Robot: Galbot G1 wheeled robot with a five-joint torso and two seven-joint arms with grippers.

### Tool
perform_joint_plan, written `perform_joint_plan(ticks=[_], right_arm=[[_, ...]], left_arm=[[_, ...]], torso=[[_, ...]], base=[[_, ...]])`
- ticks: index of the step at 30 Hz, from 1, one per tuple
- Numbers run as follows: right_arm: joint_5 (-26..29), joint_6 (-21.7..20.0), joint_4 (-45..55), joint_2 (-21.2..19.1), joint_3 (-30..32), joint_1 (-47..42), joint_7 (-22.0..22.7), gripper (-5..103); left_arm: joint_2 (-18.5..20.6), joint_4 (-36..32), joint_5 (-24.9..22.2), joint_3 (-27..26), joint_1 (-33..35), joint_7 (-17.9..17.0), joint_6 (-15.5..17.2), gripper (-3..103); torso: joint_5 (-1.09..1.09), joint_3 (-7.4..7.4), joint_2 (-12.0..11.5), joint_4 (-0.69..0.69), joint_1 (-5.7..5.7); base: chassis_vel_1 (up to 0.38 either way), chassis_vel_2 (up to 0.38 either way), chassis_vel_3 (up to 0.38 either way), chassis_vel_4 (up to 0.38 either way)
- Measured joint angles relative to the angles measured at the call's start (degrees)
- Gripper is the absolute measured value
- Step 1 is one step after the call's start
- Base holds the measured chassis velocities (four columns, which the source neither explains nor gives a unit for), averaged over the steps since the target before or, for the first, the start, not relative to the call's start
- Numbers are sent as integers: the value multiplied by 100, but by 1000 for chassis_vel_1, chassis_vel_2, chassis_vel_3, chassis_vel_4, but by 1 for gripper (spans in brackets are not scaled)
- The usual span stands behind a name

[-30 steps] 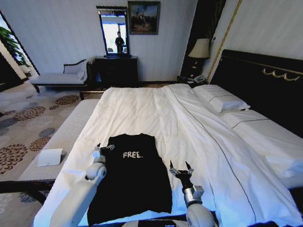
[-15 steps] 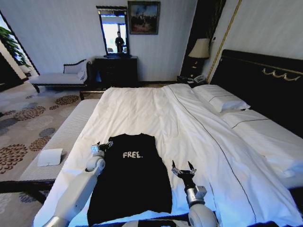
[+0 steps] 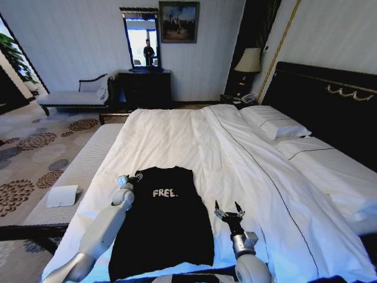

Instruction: Fold the clothes on the bed.

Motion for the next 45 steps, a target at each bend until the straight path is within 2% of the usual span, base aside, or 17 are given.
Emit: perform_joint_plan(ticks=[3, 9, 11, 12, 15, 17, 20, 21, 24, 26, 28, 45], right_arm=[[55, -13, 16, -29, 29, 11, 2, 100], [116, -18, 54, -68, 87, 2, 3, 100], [151, -26, 79, -72, 96, 6, 10, 100], [162, -31, 87, -73, 100, 8, 14, 100], [179, -43, 104, -79, 101, 7, 24, 100], [180, -44, 109, -83, 102, 4, 24, 100], [201, -55, 121, -95, 112, -1, 27, 100], [201, -55, 121, -95, 112, -1, 27, 100], [222, -68, 123, -103, 112, 14, 30, 100], [229, -71, 122, -104, 109, 21, 30, 100], [234, -75, 115, -104, 94, 41, 32, 100], [395, -117, 63, -190, 70, 161, 41, 100]], left_arm=[[-20, 205, 102, 16, -90, 40, 9, 68], [-26, 349, 157, 32, -136, 167, -18, 64], [-63, 445, 176, 35, -187, 204, -35, 57], [-82, 475, 185, 35, -206, 211, -38, 57], [-161, 578, 232, 41, -272, 244, -55, 40], [-175, 596, 250, 45, -278, 252, -59, 40], [-221, 655, 305, 63, -296, 273, -84, 24], [-221, 655, 305, 63, -296, 273, -84, 24], [-226, 665, 317, 66, -299, 275, -104, 9], [-224, 664, 317, 70, -300, 275, -105, 9], [-213, 648, 316, 75, -304, 273, -106, 2], [-85, 353, 283, 110, -261, 189, -144, 2]], torso=[[0, 0, 0, 0, 0], [0, 0, 0, 1, 0], [0, 0, 0, 1, 0], [0, 0, 0, 1, 0], [0, 0, 0, 0, 0], [0, 0, 0, 1, 0], [0, 0, 0, 0, 0], [0, 0, 0, 0, 0], [0, 0, 0, 1, 0], [0, 0, 0, 0, 0], [0, 0, 0, 0, 0], [0, 0, 0, 0, 0]], base=[[0, 0, 0, 0], [0, 0, 0, 0], [0, 0, 0, 0], [0, 0, 0, 0], [0, 0, 0, 0], [0, 0, 0, 0], [0, 0, 0, 0], [0, 0, 0, 0], [0, 0, 0, 0], [0, 0, 0, 0], [0, 0, 0, 0], [0, 0, 0, 0]])
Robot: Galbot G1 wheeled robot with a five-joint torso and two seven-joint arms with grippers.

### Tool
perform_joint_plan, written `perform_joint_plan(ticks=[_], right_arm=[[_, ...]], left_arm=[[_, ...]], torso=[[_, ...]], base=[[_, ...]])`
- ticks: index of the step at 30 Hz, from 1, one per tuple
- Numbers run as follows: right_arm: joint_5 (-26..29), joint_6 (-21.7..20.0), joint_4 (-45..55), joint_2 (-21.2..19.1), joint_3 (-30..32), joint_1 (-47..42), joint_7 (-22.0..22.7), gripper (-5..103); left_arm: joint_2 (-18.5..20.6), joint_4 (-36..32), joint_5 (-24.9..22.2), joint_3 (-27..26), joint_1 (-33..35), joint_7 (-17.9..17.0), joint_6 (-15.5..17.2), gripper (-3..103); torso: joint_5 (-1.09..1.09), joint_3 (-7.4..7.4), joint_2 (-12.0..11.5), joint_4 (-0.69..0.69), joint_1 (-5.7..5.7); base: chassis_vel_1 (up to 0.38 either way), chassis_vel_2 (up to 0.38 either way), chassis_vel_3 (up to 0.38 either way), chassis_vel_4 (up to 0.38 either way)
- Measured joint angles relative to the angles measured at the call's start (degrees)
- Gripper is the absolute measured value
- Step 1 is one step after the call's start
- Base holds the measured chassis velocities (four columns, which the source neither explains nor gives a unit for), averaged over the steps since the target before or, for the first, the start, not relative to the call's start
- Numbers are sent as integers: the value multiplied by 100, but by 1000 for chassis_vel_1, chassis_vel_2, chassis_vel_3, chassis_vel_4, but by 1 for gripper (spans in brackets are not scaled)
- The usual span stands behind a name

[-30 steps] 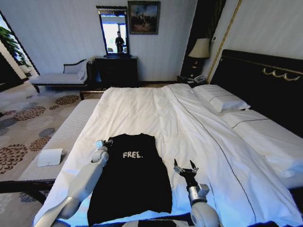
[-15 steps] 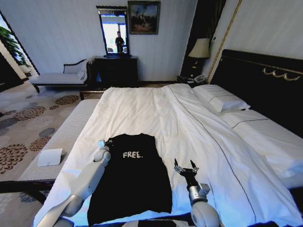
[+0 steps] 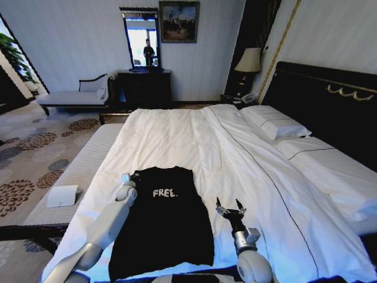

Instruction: Fold the clothes on the bed.

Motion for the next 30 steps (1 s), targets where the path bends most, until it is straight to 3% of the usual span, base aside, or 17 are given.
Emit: perform_joint_plan(ticks=[4, 7, 8, 11, 15, 25, 30], right_arm=[[298, -120, -4, -89, 9, 158, 62, 100], [1786, -845, -215, -801, -106, 1272, 236, 100], [1786, -845, -215, -801, -106, 1272, 236, 100], [2800, -1258, -691, -1136, -469, 2179, 176, 100], [3257, -1389, -1265, -1257, -853, 3081, 64, 100], [3819, -1703, -2842, -1022, -1742, 4651, -538, 100], [4050, -1852, -3502, -427, -1812, 5232, -682, 100]], left_arm=[[47, -92, -35, 2, 41, -8, -8, 2], [139, -265, -183, -42, 146, -14, -76, 2], [139, -265, -183, -42, 146, -14, -76, 2], [144, -365, -257, -49, 222, -14, -116, 2], [158, -470, -296, -48, 282, -15, -126, 2], [146, -471, -324, -52, 326, -18, -185, 2], [139, -505, -352, -66, 356, -20, -212, 2]], torso=[[0, 0, 0, -1, 0], [0, 0, 0, 1, 0], [0, 0, 0, 1, 0], [0, 1, 0, 0, 0], [0, 1, 0, 2, 1], [-1, 1, 0, 0, 1], [-1, 1, -1, 0, 1]], base=[[0, 0, 0, 0], [0, 0, 0, 0], [0, 0, 0, 0], [0, 0, 0, 0], [0, 0, 0, 0], [0, 0, 0, 0], [0, 0, 0, 0]])
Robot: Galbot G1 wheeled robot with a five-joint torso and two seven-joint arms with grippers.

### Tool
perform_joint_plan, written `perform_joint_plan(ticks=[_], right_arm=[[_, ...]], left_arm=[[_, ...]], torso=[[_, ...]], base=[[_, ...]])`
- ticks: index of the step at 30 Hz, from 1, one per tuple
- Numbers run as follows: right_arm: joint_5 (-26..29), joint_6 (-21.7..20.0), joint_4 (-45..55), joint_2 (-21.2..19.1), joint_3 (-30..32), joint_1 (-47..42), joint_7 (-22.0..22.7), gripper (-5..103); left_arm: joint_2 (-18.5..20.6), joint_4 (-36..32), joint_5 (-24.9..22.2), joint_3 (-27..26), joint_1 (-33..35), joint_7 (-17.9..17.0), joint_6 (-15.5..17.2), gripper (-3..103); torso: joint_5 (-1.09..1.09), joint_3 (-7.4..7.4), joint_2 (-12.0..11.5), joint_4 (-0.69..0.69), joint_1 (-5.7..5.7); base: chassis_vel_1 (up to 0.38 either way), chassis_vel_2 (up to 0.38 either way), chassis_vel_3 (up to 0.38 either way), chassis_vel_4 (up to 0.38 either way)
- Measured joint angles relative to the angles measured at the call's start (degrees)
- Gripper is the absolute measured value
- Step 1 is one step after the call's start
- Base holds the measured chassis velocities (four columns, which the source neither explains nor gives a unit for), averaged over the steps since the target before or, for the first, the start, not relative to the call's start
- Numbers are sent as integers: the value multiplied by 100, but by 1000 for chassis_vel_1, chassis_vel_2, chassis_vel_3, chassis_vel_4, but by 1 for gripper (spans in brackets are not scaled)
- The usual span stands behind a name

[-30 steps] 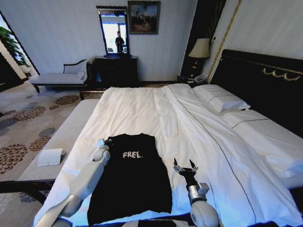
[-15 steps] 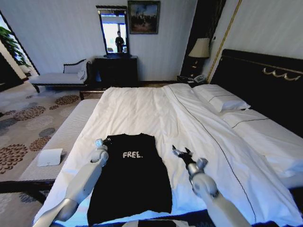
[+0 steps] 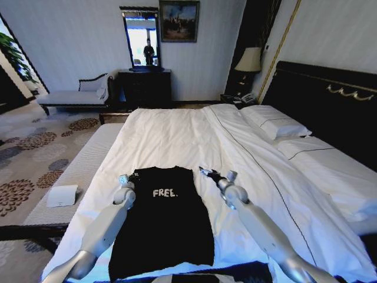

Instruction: Fold the clothes on the bed.

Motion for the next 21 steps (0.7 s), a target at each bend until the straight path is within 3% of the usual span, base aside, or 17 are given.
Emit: perform_joint_plan(ticks=[3, 10, 18, 21], right_arm=[[130, -90, -709, 552, 57, 412, -81, 100], [-19, -24, -1523, 629, 119, 549, -321, 100], [-91, 27, -1991, 730, 149, 557, -503, 103], [-132, 64, -2221, 820, 182, 578, -541, 97]], left_arm=[[-3, 7, -40, -13, 12, 0, -39, 2], [-20, 50, -106, 48, -72, 5, -41, 2], [-86, 224, -110, 95, -146, 55, -46, 2], [-117, 283, -106, 142, -176, 73, -51, 2]], torso=[[-1, 0, 0, 4, 0], [1, 0, 0, -2, -1], [1, -1, 1, 1, -1], [1, -1, 1, 0, -1]], base=[[0, 0, 0, 0], [0, 0, 0, 0], [0, 0, 0, 0], [0, 0, 0, 0]])
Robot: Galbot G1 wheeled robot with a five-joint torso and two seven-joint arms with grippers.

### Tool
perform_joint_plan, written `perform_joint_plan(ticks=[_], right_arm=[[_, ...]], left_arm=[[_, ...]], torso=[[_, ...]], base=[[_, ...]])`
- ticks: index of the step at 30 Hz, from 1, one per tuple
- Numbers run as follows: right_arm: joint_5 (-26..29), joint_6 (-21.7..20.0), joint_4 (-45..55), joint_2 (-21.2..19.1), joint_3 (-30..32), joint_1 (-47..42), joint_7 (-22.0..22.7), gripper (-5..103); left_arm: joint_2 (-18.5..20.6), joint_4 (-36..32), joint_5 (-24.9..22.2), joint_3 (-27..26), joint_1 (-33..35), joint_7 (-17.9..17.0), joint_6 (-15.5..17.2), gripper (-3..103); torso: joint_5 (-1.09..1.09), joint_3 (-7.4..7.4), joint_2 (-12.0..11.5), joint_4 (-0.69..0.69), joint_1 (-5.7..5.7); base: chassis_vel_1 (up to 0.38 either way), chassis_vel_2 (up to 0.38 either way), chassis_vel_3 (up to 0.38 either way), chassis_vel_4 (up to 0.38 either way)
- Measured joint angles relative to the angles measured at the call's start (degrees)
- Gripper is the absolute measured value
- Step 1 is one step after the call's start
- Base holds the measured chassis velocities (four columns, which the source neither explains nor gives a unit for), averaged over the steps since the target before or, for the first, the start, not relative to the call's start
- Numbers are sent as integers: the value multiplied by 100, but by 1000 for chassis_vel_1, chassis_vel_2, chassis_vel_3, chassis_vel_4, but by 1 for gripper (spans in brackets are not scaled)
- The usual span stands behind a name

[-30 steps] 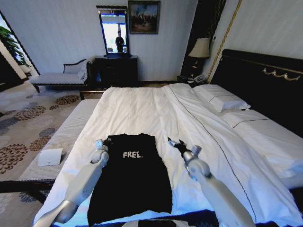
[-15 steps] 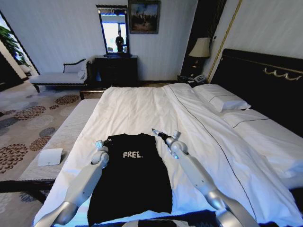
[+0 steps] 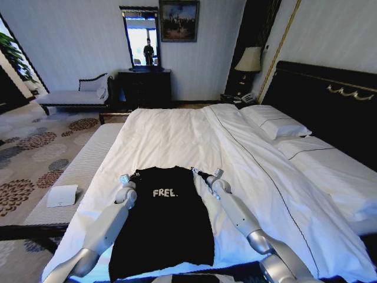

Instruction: Fold the clothes on the bed.

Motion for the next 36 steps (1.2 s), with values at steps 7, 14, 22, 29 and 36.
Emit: perform_joint_plan(ticks=[7, 14, 22, 29, 36], right_arm=[[15, 35, -150, 67, 46, 41, -72, 83], [146, 38, -173, 137, 81, 33, -169, 68], [132, 43, -187, 192, 92, -3, -195, 35], [127, 50, -155, 194, 100, -40, -197, 12], [110, 109, -98, 201, 88, -44, -230, 0]], left_arm=[[3, 3, 0, 57, -16, 1, -2, 2], [5, 12, -28, 151, -106, -13, -26, 2], [22, 46, -48, 215, -172, -18, -29, 2], [7, 55, -33, 206, -154, -15, -30, 2], [0, 79, -25, 184, -156, -3, -33, 2]], torso=[[0, 0, 0, 1, 0], [0, 0, 0, 0, 0], [0, 0, 0, 0, 0], [0, 0, 0, 0, 0], [0, 0, 0, 0, 0]], base=[[0, 0, 0, 0], [0, 0, 0, 0], [0, 0, 0, 0], [0, 0, 0, 0], [0, 0, 0, 0]])
